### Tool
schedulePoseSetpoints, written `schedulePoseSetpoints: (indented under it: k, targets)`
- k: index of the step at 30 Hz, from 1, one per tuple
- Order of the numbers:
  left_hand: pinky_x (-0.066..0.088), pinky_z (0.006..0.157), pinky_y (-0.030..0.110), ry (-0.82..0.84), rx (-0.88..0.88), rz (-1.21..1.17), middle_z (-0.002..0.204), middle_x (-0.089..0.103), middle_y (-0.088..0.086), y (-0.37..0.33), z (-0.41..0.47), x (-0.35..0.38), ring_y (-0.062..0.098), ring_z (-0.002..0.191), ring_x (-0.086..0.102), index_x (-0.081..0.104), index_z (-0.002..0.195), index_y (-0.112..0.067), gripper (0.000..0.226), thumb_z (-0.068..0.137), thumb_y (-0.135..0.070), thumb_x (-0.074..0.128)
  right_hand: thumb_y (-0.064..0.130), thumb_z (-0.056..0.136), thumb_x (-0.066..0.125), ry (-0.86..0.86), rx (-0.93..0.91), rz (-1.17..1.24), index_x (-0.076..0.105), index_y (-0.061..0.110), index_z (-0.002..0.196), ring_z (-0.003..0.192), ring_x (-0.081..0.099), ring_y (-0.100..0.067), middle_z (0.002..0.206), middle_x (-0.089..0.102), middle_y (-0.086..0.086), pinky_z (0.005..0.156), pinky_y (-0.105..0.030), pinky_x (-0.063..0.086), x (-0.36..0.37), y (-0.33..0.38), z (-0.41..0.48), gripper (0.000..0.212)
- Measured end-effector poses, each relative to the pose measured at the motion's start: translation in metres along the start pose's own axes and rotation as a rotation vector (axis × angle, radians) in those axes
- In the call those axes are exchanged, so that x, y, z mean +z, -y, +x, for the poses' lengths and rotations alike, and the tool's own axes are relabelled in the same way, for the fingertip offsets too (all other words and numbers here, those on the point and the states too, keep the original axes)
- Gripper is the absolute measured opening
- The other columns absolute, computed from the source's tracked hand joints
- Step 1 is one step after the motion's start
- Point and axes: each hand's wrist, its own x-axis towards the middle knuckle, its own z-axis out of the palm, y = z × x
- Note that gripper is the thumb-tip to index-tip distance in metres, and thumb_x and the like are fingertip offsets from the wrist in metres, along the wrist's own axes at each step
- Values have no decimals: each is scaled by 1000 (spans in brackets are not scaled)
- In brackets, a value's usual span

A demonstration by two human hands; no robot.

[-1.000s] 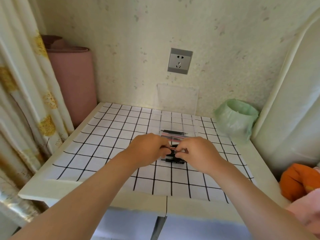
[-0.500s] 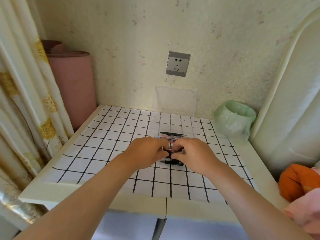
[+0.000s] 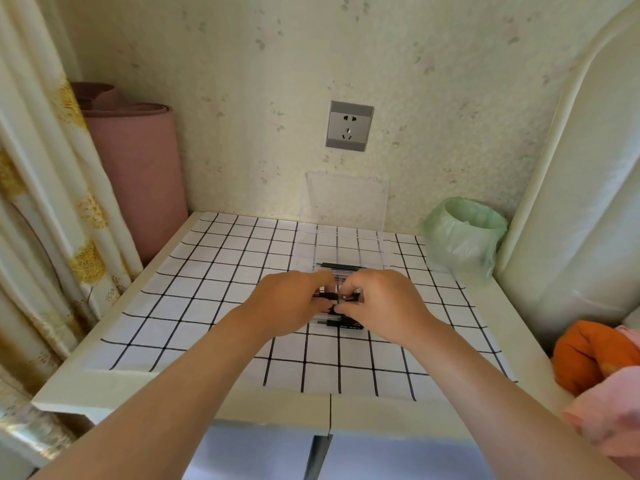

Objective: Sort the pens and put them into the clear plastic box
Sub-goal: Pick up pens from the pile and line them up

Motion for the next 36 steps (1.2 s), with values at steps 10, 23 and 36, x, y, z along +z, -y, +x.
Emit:
schedulePoseSetpoints:
  k: [10, 23, 36]
  targets:
    - [39, 57, 26, 80, -36, -99, 74, 59, -8, 4, 3, 5, 9, 65, 53, 61, 90, -29, 25, 102, -41, 42, 35, 89, 69, -2, 22, 14, 69, 29, 94, 54, 41, 4, 64, 49, 21, 53, -12, 22, 4, -6, 0, 8]
    - [36, 54, 24, 27, -82, 9, 68, 60, -7, 25, 1, -11, 6, 62, 53, 57, 83, -34, 30, 99, -53, 41, 35, 93, 59, 72, 89, 0, 67, 32, 97, 78, 53, -10, 91, 59, 14, 63, -27, 35, 3, -26, 1, 9]
    - [39, 66, 24, -99, -127, -4, 96, 61, -16, 27, -6, -19, 7, 87, 57, 63, 112, -38, 22, 91, -44, 62, 35, 94, 59, 111, 148, -14, 68, 32, 97, 86, 59, -14, 97, 63, 11, 71, -30, 46, 3, -34, -8, 10]
